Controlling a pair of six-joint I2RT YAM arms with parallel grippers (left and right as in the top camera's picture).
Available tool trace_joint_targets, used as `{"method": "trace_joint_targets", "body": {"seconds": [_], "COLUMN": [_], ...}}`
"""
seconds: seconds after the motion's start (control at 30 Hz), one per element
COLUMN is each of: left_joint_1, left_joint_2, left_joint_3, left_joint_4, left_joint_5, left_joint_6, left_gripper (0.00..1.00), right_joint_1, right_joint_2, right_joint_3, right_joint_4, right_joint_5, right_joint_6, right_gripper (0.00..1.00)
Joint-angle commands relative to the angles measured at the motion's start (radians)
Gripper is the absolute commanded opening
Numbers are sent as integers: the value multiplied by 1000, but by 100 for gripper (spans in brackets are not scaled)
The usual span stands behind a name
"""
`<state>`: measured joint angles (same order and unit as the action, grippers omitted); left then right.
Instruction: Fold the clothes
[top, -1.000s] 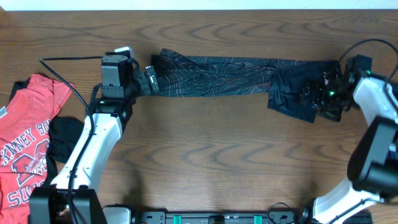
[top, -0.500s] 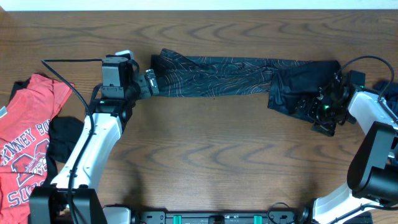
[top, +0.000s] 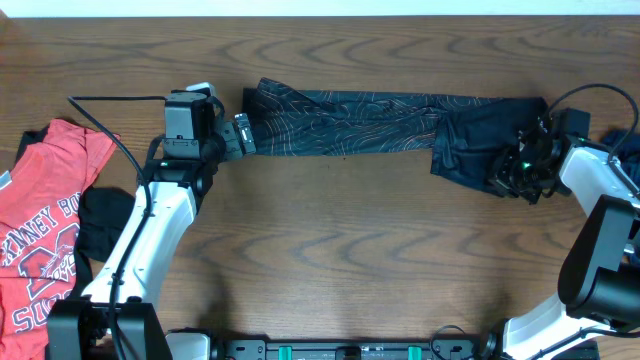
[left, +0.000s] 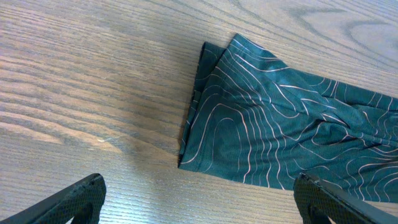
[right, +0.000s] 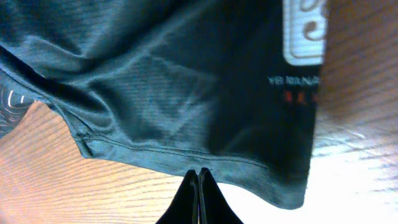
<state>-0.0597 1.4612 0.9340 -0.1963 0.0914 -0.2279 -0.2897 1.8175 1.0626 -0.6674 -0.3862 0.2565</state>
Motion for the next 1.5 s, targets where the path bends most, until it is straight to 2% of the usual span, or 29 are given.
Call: {"method": "trace_joint_targets", "body": {"seconds": [0.0, 0.03, 0.07, 0.13, 0.17, 0.23, 0.4, 0.5, 0.57, 0.67, 0.73, 0.77, 0.93, 0.97, 1.03, 1.1, 1.2, 1.37, 1.47], "left_joint_1": [5, 5, 5, 5, 5, 5, 5, 5, 5, 5, 5, 5, 5, 5, 5, 5, 5, 5, 5], "left_joint_2": [1, 1, 1, 1, 1, 1, 1, 1, 1, 1, 1, 1, 1, 1, 1, 1, 1, 1, 1], "left_joint_3": [9, 9, 9, 9, 9, 9, 9, 9, 9, 9, 9, 9, 9, 9, 9, 9, 9, 9, 9], "left_joint_4": [-2, -2, -3, -3, -5, -6, -5, -5, -5, -5, -6, -5, -8, -10, -16, -21, -30, -39, -39], "left_joint_5": [4, 4, 3, 4, 3, 3, 3, 3, 3, 3, 3, 3, 3, 3, 3, 3, 3, 3, 3], "left_joint_6": [10, 10, 10, 10, 10, 10, 10, 10, 10, 10, 10, 10, 10, 10, 10, 10, 10, 10, 10], "left_gripper": [98, 98, 98, 98, 98, 98, 98, 98, 98, 98, 98, 98, 98, 98, 98, 98, 98, 98, 98], "right_joint_1": [36, 41, 42, 36, 29, -4, -125, -162, -162, -149, -136, -129, -110, -108, -106, -103, -101, -94, -84], "right_joint_2": [-10, -15, -21, -27, -30, -30, -32, -32, -32, -31, -30, -27, 5, 16, 35, 53, 74, 78, 66], "right_joint_3": [8, 13, 19, 26, 26, 26, 26, 26, 25, 15, 5, -2, -42, -48, -60, -68, -80, -81, -80], "right_joint_4": [2, -3, -14, -49, -66, -104, -153, -152, -142, -113, -92, -79, -19, -14, 0, 15, 46, 72, 103], "right_joint_5": [-22, -21, -13, 28, 60, 103, 20, 13, 16, 16, 19, 26, 31, 31, 30, 30, 26, 3, -92], "right_joint_6": [-3, -7, -6, -6, -7, -17, -52, -54, -56, -55, -55, -47, -22, -17, -17, -17, -11, -13, -41], "right_gripper": [1, 1, 13, 63, 82, 83, 78, 79, 75, 63, 62, 58, 58, 54, 38, 32, 3, 1, 1]}}
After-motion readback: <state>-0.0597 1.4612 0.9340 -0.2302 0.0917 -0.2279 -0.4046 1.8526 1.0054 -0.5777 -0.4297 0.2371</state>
